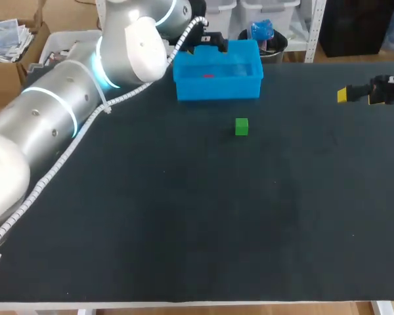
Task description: Use the left arm to pick the red cube and place it into the blue plastic box first, then use the right arm to grasp the green cube and put it into the same blue plastic box after the first action is fully finished.
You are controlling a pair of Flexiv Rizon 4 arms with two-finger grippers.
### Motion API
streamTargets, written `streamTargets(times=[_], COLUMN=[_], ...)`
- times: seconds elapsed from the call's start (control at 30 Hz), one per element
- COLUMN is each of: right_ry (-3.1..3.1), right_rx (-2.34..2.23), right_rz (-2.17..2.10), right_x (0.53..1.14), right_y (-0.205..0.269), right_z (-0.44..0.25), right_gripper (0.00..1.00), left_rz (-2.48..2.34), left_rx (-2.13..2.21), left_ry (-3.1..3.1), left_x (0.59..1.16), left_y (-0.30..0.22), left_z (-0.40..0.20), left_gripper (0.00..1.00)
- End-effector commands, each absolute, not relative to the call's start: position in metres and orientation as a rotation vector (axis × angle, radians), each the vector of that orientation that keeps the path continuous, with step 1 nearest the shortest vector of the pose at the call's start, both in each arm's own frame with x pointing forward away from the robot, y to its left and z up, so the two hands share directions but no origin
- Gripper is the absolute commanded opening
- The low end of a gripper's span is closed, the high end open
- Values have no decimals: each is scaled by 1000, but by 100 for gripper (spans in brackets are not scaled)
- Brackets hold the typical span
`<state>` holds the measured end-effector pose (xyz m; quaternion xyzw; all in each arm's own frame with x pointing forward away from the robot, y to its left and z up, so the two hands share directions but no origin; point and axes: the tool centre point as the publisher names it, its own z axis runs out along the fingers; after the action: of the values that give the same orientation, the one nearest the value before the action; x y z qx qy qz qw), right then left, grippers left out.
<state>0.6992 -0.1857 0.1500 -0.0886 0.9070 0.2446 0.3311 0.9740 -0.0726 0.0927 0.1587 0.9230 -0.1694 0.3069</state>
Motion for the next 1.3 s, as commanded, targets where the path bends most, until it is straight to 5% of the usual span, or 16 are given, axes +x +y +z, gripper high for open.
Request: streamTargets(times=[0.03,1.3], right_ry=[2372,2372], right_rx=[-231,-231], right_rz=[636,636], right_x=[700,700], right_y=[-185,-185], right_z=[150,150], right_gripper=[100,100], left_rz=[-445,-624], left_rx=[495,485], left_ry=[2573,2287], left_x=[965,759], left_y=[-67,49], left_z=[118,145], left_gripper=[100,100])
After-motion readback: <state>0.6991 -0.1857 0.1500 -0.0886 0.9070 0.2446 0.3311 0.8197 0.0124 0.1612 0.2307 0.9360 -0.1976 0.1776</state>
